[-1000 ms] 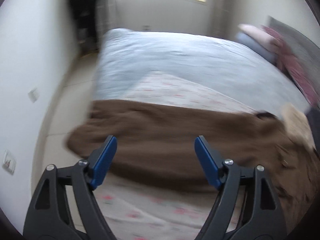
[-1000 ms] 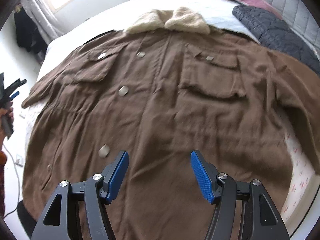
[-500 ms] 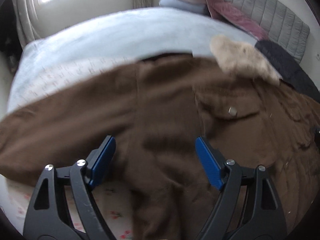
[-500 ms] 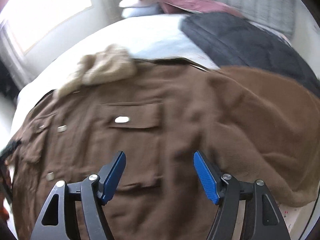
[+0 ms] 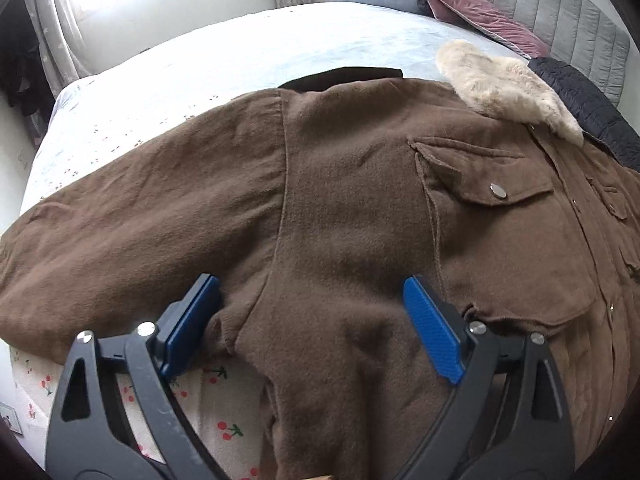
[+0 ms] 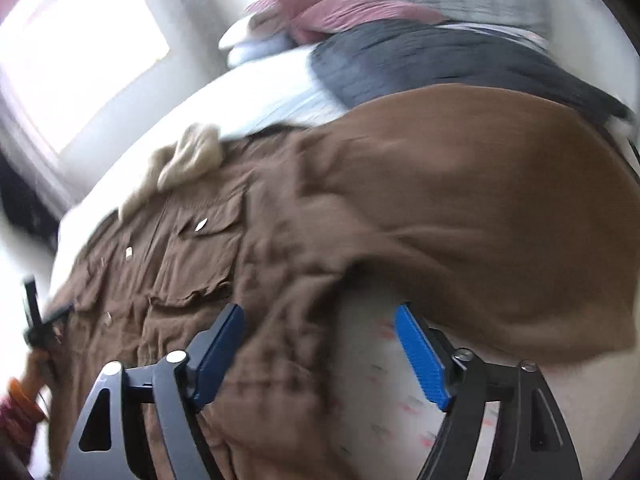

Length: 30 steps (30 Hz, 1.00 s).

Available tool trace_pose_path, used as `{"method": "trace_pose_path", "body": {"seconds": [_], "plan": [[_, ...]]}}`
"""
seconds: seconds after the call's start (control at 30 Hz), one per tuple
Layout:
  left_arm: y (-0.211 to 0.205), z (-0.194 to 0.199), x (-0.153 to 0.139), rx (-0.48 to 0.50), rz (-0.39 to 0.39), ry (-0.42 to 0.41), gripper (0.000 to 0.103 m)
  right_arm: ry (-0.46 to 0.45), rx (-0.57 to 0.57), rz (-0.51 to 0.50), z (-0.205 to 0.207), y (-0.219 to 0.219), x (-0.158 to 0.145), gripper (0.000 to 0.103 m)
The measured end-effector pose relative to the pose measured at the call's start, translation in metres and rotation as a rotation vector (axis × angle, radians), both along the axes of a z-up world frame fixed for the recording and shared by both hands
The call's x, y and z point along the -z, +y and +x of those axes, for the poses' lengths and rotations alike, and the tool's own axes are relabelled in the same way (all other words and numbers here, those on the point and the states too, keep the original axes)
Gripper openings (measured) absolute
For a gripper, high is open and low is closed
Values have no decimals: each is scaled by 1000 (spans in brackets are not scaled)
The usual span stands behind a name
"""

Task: Fold large clothes

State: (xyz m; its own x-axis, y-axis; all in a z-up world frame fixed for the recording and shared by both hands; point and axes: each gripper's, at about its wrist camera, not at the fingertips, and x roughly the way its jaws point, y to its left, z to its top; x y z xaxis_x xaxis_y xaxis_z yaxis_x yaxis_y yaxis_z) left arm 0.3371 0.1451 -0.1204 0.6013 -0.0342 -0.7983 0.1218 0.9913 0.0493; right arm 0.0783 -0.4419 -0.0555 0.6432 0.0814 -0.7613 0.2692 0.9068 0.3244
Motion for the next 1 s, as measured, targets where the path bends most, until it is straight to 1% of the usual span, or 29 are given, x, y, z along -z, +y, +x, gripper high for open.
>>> {"method": "trace_pose_path", "body": {"seconds": [0.07, 0.13, 0.2, 0.23, 0.27, 0.37, 0.4, 0.5, 0.57, 0.67, 0.87, 1.0], "plan": [[-4, -3, -3, -7, 18, 1, 93, 0, 63, 17, -21, -22, -2, 82], [-12, -9, -10, 16, 28, 3, 93, 3, 131, 24, -39, -46, -1, 83], [-19, -16, -20, 28, 37, -7, 93, 1, 233, 53, -64, -74, 7, 83], [-20, -18, -23, 32, 35, -12, 93, 2, 262, 65, -70, -82, 12, 83], [-23, -22, -28, 39, 28, -18, 93, 10, 319, 84, -82, -96, 20, 83], [-30, -32, -43, 65, -27, -4, 93, 26, 438, 145, -100, -123, 43, 83], [-33, -34, -46, 64, -33, -3, 93, 26, 460, 163, -104, -127, 47, 83], [-40, -41, -54, 61, -56, 4, 93, 10, 549, 266, -114, -144, 68, 83], [-43, -46, -56, 49, -77, 3, 93, -15, 575, 316, -115, -150, 76, 83], [-48, -53, -57, 44, -95, -11, 93, -51, 605, 346, -115, -158, 80, 83], [-64, -60, -56, 82, -56, -10, 93, -78, 670, 382, -107, -173, 87, 83], [-67, -63, -55, 85, -73, -3, 93, -78, 718, 388, -99, -175, 93, 83]]}}
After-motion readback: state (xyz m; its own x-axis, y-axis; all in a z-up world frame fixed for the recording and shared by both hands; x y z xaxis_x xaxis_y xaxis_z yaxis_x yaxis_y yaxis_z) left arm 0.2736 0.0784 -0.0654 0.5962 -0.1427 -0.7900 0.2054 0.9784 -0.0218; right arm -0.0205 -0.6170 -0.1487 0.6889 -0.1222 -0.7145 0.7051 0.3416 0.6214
